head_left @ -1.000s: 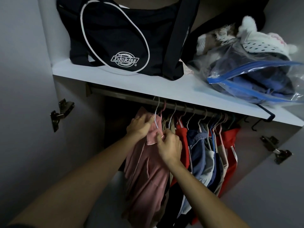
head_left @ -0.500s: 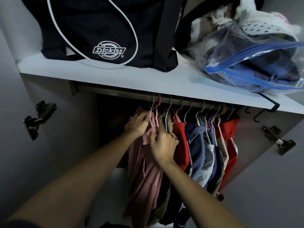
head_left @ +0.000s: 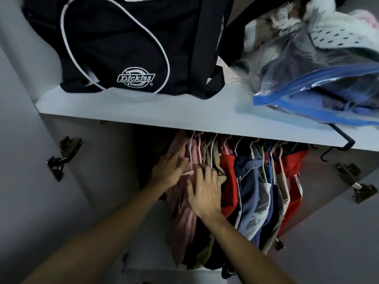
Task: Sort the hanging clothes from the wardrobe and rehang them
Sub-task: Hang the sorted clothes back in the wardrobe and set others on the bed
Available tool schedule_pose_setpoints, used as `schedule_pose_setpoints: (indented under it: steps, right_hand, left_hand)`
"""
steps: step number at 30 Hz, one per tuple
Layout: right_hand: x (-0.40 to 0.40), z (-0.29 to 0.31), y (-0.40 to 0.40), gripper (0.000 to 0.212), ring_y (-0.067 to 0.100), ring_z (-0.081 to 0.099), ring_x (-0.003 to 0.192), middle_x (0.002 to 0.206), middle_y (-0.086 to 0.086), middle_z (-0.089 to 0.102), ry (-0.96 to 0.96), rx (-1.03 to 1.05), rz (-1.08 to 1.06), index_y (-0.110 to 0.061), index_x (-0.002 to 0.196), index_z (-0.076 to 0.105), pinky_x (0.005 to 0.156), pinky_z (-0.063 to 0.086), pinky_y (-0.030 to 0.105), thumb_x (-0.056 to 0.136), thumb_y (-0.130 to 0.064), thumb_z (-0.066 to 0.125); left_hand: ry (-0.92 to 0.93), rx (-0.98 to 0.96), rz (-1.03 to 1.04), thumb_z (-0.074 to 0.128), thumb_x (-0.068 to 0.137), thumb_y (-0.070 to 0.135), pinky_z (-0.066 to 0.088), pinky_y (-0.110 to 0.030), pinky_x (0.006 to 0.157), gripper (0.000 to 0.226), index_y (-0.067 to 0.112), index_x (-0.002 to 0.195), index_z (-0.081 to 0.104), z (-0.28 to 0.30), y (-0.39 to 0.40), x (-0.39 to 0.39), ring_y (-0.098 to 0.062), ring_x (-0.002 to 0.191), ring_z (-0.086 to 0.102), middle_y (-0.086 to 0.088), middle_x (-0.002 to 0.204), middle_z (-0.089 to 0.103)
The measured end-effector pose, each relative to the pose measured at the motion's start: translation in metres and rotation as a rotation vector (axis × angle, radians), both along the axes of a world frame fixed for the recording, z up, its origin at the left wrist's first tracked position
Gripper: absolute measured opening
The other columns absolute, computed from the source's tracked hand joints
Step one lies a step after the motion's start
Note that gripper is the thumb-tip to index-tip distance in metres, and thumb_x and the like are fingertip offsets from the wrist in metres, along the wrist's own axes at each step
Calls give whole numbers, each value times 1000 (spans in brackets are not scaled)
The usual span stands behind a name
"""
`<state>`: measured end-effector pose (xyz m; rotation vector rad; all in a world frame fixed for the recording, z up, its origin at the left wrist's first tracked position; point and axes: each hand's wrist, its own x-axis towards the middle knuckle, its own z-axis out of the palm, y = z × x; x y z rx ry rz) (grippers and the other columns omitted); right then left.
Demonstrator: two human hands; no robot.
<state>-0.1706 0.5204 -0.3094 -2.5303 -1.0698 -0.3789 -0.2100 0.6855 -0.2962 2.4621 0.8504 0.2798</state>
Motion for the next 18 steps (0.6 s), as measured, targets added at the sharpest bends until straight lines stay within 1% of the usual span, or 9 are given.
schedule_pose_setpoints:
  steps: [3,6,8,11,13,15,18]
  right_hand:
    - [-1,12,-22,52,25,43,128,141,2,45,43,11,17,-23,146,47,103,45,45,102,-50,43]
    - [-1,25,-50,54,24,43,129,142,1,46,52,39,55,-26,148,45,102,45,43,100,-52,43]
    - [-1,30,-72,50,25,45,127,138,2,48,63,63,80,-23,142,48,100,47,44,100,-51,44]
    - [-5,30,-111,47,24,47,121,132,1,50,69,77,122,-21,136,51,96,48,44,102,-51,45]
    - [-10,26,-139,50,24,48,121,134,1,53,96,108,162,-20,141,51,98,47,43,101,-50,48]
    - [-17,25,-164,54,24,48,126,140,1,53,121,124,212,-20,146,49,103,45,43,102,-50,48]
    - [-30,33,-191,55,23,46,130,143,1,52,156,142,256,-19,148,48,107,42,43,102,-49,50]
  left_hand:
    - [15,98,30,28,103,67,48,-48,102,61,42,159,29,8,-17,-22,-37,133,47,-10,148,49]
    - [-26,134,89,26,100,70,52,-51,97,67,36,156,37,13,-38,-41,-37,129,50,-11,144,51]
    - [-58,167,103,27,98,67,53,-51,93,69,34,158,36,12,-58,-56,-36,127,51,-11,143,53]
    - [-82,166,148,29,101,62,48,-49,100,66,34,161,33,17,-102,-83,-32,132,46,-8,149,49]
    - [-82,189,169,26,100,65,48,-49,101,69,33,161,33,20,-134,-105,-31,131,47,-6,149,48]
    - [-77,198,182,23,100,69,49,-51,101,72,32,161,33,22,-164,-129,-31,131,48,-4,149,49]
    - [-41,234,217,18,101,71,50,-50,100,73,33,162,31,29,-202,-164,-26,132,48,-1,147,50]
